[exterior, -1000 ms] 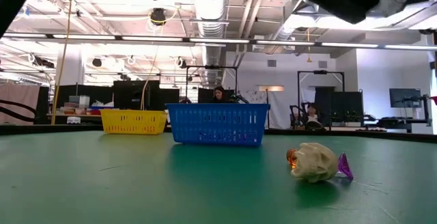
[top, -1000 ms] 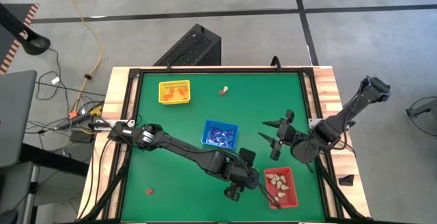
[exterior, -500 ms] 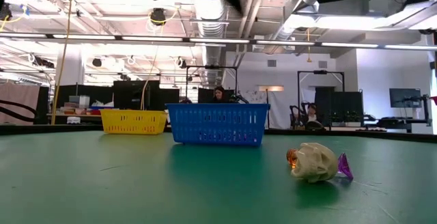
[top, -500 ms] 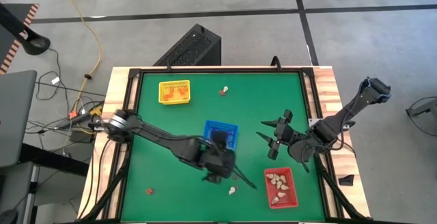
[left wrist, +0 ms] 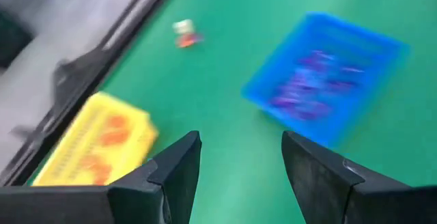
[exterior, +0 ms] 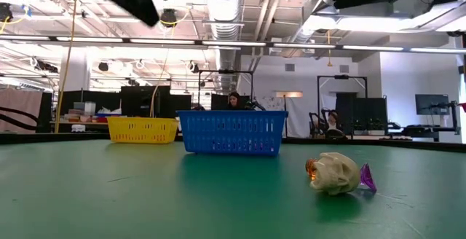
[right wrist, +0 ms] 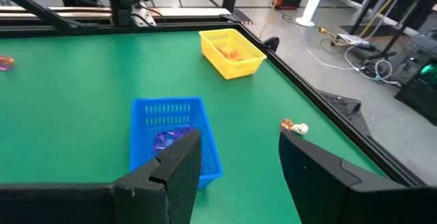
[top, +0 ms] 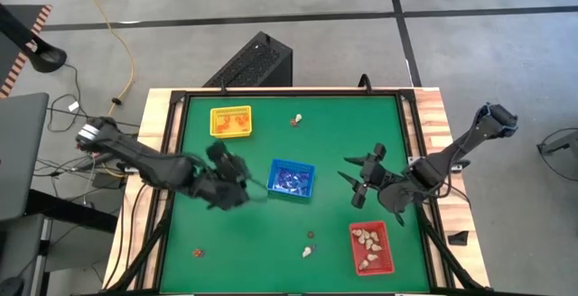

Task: Sort Halloween decoration
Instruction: Put the pumpkin toy into the yellow bin

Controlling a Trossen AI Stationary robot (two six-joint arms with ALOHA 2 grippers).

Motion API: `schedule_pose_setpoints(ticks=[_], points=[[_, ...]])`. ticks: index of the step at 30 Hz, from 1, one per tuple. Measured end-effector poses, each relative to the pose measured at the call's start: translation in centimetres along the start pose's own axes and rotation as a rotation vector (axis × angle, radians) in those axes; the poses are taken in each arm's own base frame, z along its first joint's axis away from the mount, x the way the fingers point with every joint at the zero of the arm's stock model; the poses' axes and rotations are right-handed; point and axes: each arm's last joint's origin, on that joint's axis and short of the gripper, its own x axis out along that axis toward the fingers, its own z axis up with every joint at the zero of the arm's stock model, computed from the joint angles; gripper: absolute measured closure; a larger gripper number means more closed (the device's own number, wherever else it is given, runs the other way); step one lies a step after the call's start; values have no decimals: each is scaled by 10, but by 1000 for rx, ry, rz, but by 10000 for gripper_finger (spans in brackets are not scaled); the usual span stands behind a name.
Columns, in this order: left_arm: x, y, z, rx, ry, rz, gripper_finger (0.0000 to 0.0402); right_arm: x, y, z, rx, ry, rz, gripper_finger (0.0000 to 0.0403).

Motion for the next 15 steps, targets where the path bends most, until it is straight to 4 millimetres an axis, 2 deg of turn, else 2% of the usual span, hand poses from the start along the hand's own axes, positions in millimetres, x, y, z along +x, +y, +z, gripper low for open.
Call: schedule_pose_setpoints(ticks=[3,5,8,11,15], points=[[28,33,-2,-90,18,83,205,3,0,-1,-5,8,-9,178],[54,52,-1,-123,35,60,205,4,-1,-1,-1,18,3,178],[99,81,13,-181,-22,-71,205,4,-2,-3,-18,38,6,178],[145,112,25,-242,-84,-113,205,4,-4,-5,-30,59,-3,178],[207,143,31,-302,-47,-169,205,6,-11,-13,-28,116,-46,178]])
